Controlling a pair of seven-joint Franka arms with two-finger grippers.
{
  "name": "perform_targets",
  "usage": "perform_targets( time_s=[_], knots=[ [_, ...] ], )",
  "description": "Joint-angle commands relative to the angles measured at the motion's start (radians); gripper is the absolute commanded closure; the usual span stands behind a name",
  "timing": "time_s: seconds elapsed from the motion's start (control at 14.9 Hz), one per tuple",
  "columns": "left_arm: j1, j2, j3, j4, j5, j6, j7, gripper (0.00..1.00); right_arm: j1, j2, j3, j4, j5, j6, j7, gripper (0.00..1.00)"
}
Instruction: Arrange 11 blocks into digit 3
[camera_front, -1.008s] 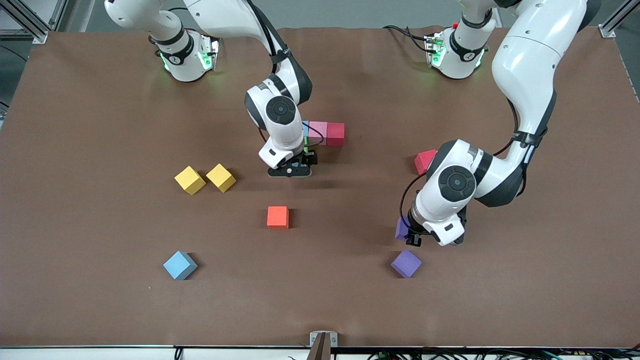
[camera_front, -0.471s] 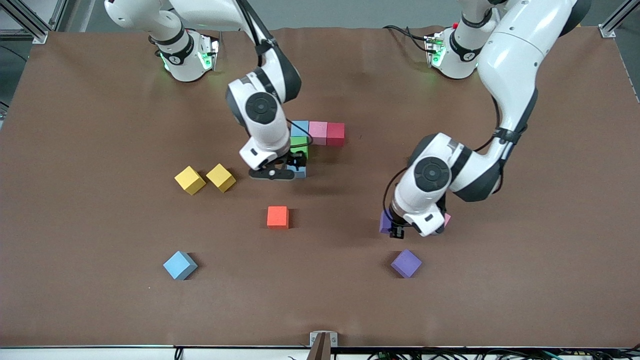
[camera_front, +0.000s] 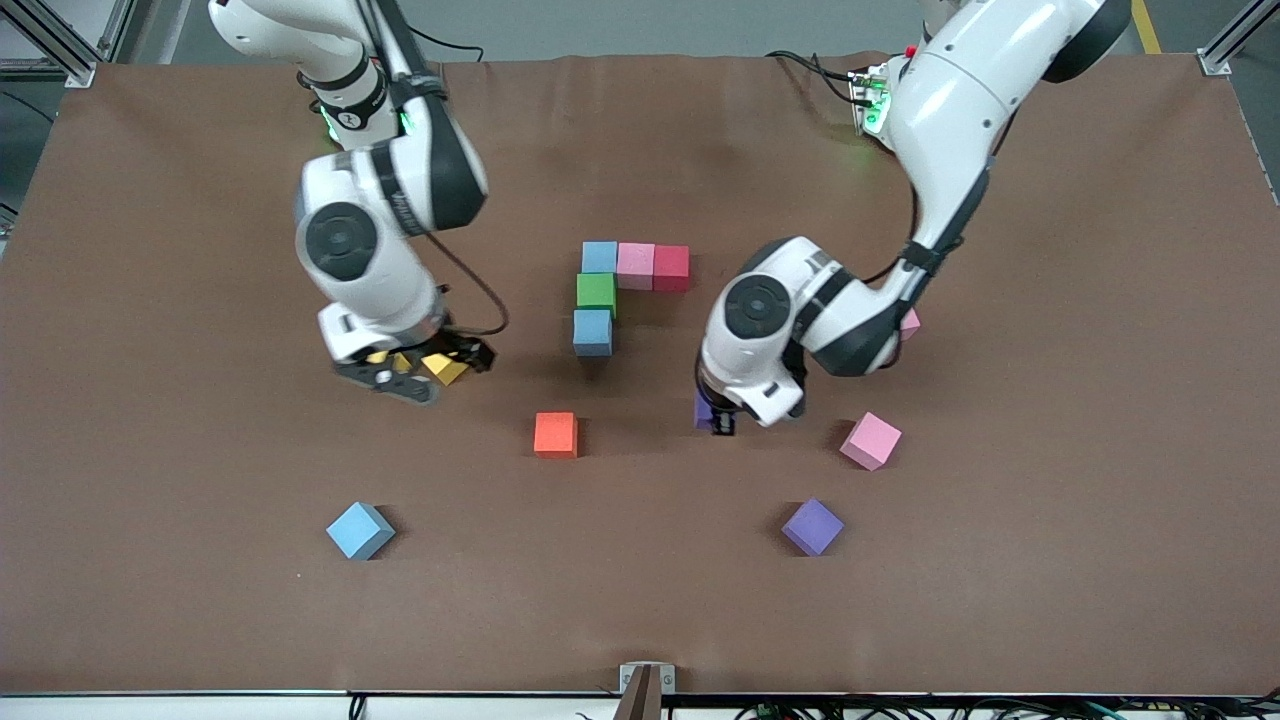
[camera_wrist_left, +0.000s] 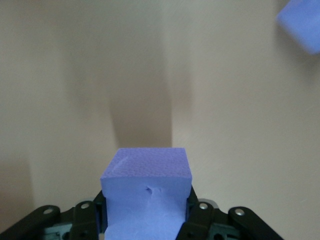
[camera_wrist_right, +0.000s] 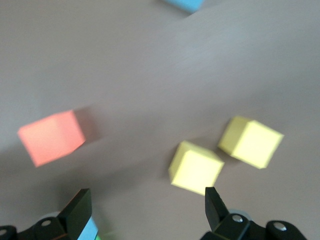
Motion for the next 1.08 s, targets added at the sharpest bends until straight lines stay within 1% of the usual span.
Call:
perform_targets(
  time_s=[0.0, 0.07, 0.13, 0.2, 0.47, 0.6, 0.67, 0.74, 0.87, 1.01],
  knots=[
    [-0.058, 0.009, 0.003, 0.005, -0.007, 0.009, -0.067, 0.44, 0.008, -0.007, -0.098, 0.012, -0.016, -0.034, 0.015, 0.00],
    [-0.084, 0.015, 0.004, 0.005, -0.007, 0.009, -0.085, 0.44, -0.002, -0.007, -0.128, 0.014, -0.018, -0.034, 0.010, 0.00],
    [-0.107, 0.026, 0.006, 0.005, -0.006, 0.010, -0.102, 0.44, -0.027, 0.001, -0.138, 0.014, -0.018, -0.034, 0.012, 0.00],
    [-0.130, 0.034, 0.006, 0.005, -0.001, 0.010, -0.116, 0.44, -0.053, 0.016, -0.136, 0.014, -0.018, -0.031, 0.010, 0.00],
    [-0.182, 0.064, 0.009, 0.005, -0.001, 0.032, -0.124, 0.44, -0.091, 0.050, -0.129, 0.017, 0.004, -0.005, 0.012, 0.00],
    [-0.199, 0.069, 0.011, -0.003, 0.003, 0.072, -0.124, 0.44, -0.108, 0.097, -0.115, 0.018, 0.045, 0.079, 0.009, 0.00],
    [-0.207, 0.078, 0.011, -0.003, 0.003, 0.072, -0.126, 0.44, -0.120, 0.142, -0.106, 0.024, 0.066, 0.126, 0.009, 0.00],
    [-0.210, 0.084, 0.011, -0.003, 0.003, 0.072, -0.132, 0.44, -0.146, 0.178, -0.095, 0.049, 0.076, 0.145, 0.007, 0.00],
    [-0.225, 0.090, 0.023, -0.004, 0.007, 0.072, -0.153, 0.44, -0.247, 0.241, -0.038, 0.131, 0.112, 0.145, 0.007, 0.00],
    [-0.236, 0.090, 0.026, -0.007, 0.008, 0.072, -0.173, 0.44, -0.362, 0.295, 0.031, 0.240, 0.117, 0.145, 0.013, 0.00]
  ],
)
